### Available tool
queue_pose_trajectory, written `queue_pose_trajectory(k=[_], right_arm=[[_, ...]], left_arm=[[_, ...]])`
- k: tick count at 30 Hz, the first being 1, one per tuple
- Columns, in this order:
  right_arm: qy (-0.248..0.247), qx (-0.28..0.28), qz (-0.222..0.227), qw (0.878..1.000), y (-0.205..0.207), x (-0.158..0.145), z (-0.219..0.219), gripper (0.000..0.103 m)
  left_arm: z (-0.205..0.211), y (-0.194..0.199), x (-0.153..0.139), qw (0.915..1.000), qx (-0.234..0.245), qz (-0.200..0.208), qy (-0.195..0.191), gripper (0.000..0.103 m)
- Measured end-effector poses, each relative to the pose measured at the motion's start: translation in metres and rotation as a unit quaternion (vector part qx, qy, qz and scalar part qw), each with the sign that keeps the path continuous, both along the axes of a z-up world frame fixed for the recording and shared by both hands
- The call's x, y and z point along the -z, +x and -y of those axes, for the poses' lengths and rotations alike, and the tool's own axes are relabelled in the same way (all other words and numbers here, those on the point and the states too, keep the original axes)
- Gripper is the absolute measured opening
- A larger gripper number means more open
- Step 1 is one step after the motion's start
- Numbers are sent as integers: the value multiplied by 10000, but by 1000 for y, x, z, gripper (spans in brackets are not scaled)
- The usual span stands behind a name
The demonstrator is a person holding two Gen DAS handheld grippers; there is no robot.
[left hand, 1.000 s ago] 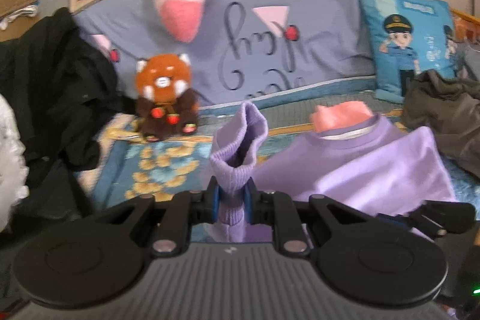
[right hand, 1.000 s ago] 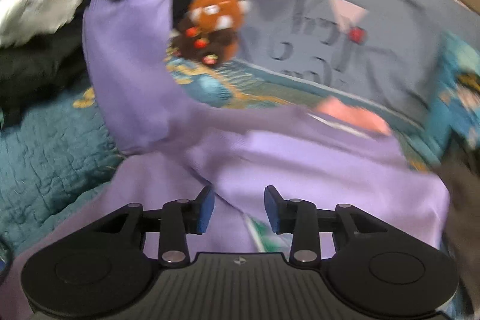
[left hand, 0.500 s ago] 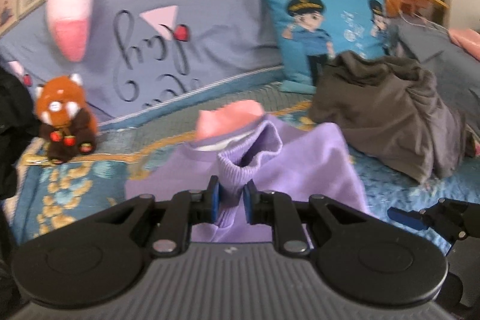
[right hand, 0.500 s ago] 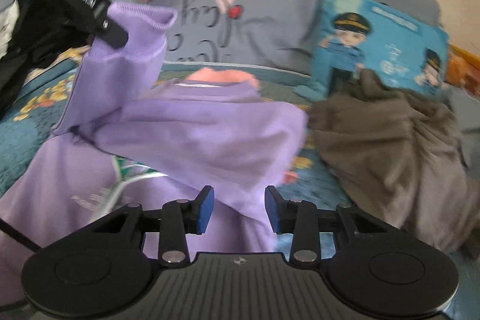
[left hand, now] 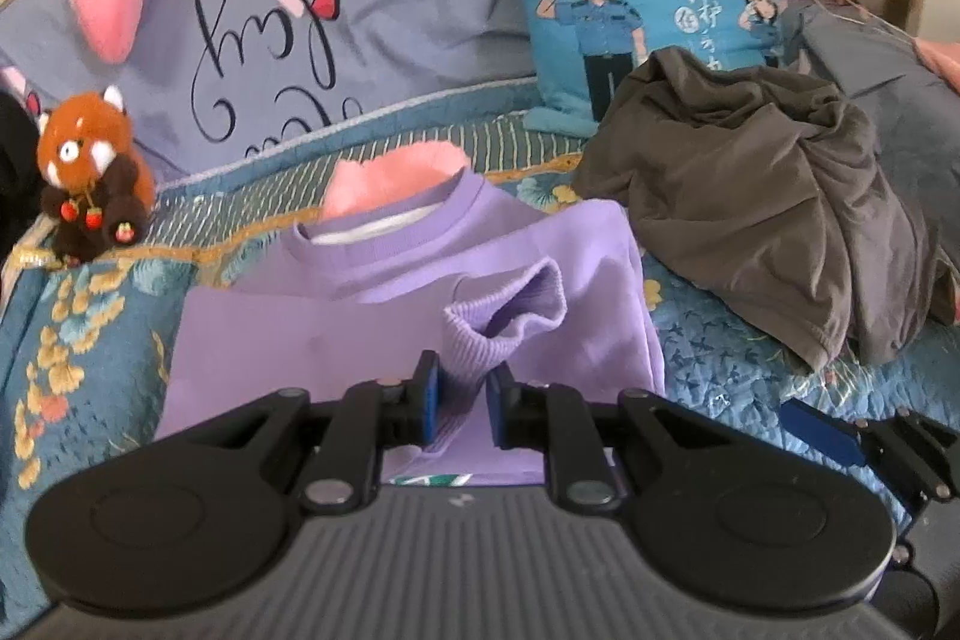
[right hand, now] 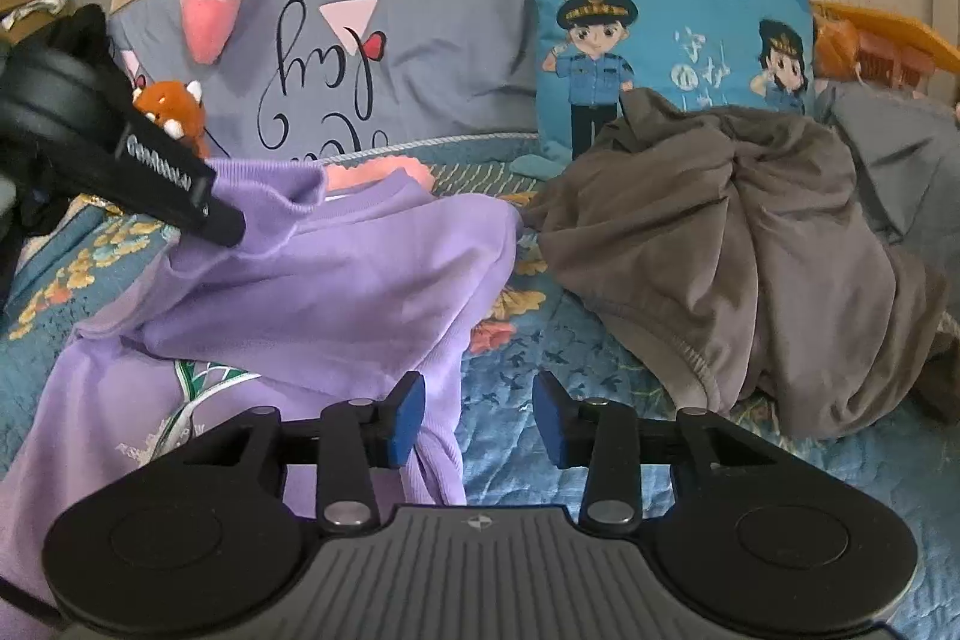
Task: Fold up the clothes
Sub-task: 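Lay the held ribbed cuff onto the sweatshirt body with the left gripper, open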
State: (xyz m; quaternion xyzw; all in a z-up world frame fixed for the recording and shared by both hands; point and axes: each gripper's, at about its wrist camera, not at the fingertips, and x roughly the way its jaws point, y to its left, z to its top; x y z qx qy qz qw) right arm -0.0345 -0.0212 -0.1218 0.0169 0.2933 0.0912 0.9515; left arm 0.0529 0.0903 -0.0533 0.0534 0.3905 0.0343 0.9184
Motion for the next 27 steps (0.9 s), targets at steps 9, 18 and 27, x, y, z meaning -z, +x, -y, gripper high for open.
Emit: queue_pose_trajectory(k=[9, 18, 27], right_arm=[[210, 115, -57, 9997, 7, -3, 9, 41], [246, 228, -202, 9992, 13, -2, 13, 43], [269, 286, -310, 9987, 15, -1, 15, 44]], left_arm=[[10, 11, 22, 9990, -282, 1, -353, 18], [36, 33, 68, 9977, 50, -606, -292, 26], [29, 27, 58, 9973, 140, -603, -400, 26]])
